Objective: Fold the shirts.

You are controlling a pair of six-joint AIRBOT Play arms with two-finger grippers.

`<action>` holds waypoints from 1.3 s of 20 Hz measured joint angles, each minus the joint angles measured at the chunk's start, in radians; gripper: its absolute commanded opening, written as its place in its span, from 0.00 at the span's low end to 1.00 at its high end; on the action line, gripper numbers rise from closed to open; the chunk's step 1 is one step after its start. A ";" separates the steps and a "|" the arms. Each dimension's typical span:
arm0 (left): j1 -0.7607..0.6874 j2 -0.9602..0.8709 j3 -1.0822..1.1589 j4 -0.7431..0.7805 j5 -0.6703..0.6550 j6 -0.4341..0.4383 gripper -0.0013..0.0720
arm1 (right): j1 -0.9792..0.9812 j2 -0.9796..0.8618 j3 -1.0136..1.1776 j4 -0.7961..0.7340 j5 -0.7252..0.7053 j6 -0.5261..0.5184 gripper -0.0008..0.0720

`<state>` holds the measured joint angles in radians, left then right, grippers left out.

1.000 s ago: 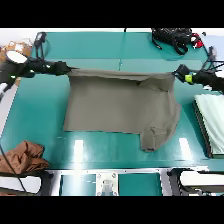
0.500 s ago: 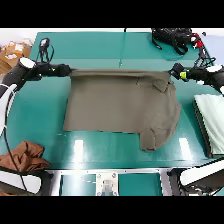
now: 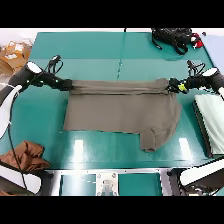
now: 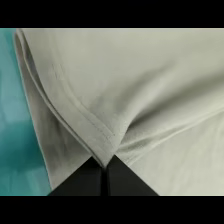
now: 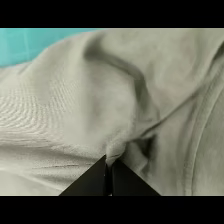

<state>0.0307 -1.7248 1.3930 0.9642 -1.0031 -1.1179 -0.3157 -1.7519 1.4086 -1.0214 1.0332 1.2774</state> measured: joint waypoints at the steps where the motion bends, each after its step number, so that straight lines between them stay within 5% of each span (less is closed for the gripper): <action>1: 0.000 -0.005 0.000 0.005 -0.016 -0.009 0.05 | 0.004 0.000 -0.001 -0.006 0.002 0.001 0.04; 2: 0.000 -0.009 0.000 0.005 -0.030 -0.018 0.19 | 0.008 0.000 -0.001 -0.007 0.002 0.003 0.19; 3: 0.000 -0.011 0.000 0.006 -0.043 -0.023 0.70 | 0.010 0.000 0.002 -0.008 0.004 0.003 0.30; 4: 0.001 -0.012 0.002 0.004 -0.057 -0.031 0.85 | 0.010 0.001 0.011 -0.010 0.008 0.005 0.31; 7: 0.006 -0.012 0.034 -0.003 -0.132 -0.066 0.84 | 0.000 0.024 0.060 -0.009 0.052 0.031 0.36; 9: 0.027 -0.012 0.083 0.011 -0.218 -0.107 0.73 | -0.022 0.059 0.086 -0.024 0.091 0.064 0.03; 10: 0.040 -0.012 0.109 0.022 -0.268 -0.132 0.17 | -0.036 0.085 0.091 -0.032 0.126 0.083 0.03; 11: 0.055 -0.012 0.135 0.031 -0.331 -0.151 0.06 | -0.051 0.113 0.085 -0.041 0.155 0.098 0.03; 12: 0.069 -0.011 0.154 0.037 -0.382 -0.167 0.05 | -0.068 0.148 0.064 -0.053 0.184 0.114 0.03; 16: 0.086 0.037 0.144 0.058 -0.541 -0.210 0.04 | -0.134 0.350 -0.145 -0.093 0.247 0.178 0.03; 20: 0.055 0.239 -0.097 0.091 -0.515 -0.229 0.05 | -0.201 0.626 -0.458 -0.161 0.270 0.277 0.03; 21: 0.045 0.309 -0.185 0.099 -0.488 -0.237 0.05 | -0.210 0.692 -0.533 -0.179 0.272 0.305 0.10; 22: 0.034 0.374 -0.267 0.106 -0.456 -0.248 0.34 | -0.217 0.758 -0.612 -0.192 0.273 0.336 0.37; 23: 0.017 0.440 -0.352 0.104 -0.426 -0.260 0.73 | -0.222 0.815 -0.682 -0.199 0.273 0.359 0.51; 26: -0.040 0.567 -0.551 0.110 -0.311 -0.323 0.77 | -0.228 0.934 -0.869 -0.204 0.280 0.407 0.52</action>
<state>-0.0093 -1.1580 0.8421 1.0740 -1.3136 -1.4410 -0.5438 -0.8181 0.5392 -1.2259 1.3136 1.6848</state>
